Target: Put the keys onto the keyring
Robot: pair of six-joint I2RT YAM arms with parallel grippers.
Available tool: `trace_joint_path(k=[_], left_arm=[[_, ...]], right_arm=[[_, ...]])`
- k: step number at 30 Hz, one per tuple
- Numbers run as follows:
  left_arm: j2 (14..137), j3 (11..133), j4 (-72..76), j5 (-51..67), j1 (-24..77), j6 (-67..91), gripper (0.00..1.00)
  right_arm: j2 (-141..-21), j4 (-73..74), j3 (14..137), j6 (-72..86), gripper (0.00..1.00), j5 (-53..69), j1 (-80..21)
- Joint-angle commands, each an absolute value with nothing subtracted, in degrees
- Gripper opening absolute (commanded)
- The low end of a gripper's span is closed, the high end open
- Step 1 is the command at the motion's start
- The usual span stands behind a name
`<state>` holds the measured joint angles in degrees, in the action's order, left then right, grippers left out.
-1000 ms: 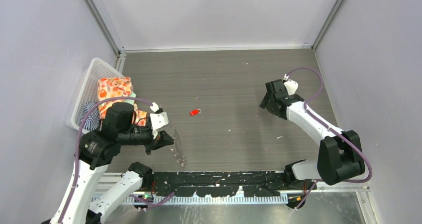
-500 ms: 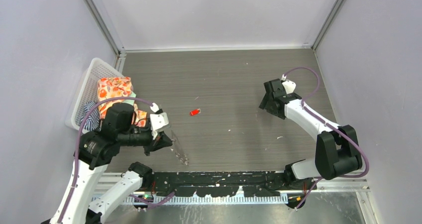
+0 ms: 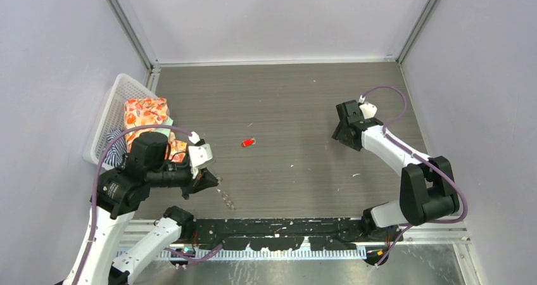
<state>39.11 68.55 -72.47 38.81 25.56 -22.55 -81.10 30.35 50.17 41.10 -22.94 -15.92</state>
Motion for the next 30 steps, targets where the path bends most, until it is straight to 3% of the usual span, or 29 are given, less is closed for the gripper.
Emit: trace_joint_path(k=[1, 10, 30], left_arm=[[39.9, 69.4, -70.4, 40.6, 25.6, -21.9, 0.0], [40.1, 68.4, -70.8, 42.1, 25.6, -25.0, 0.0], [41.0, 69.2, -70.0, 42.2, 25.6, -27.0, 0.0]], right_arm=[[-78.6, 31.6, 51.9, 42.5, 0.6, -24.4, -15.4], [-79.5, 30.9, 50.7, 43.2, 0.56, -24.6, -15.4], [-96.2, 24.9, 59.7, 35.8, 0.4, -16.9, -10.4]])
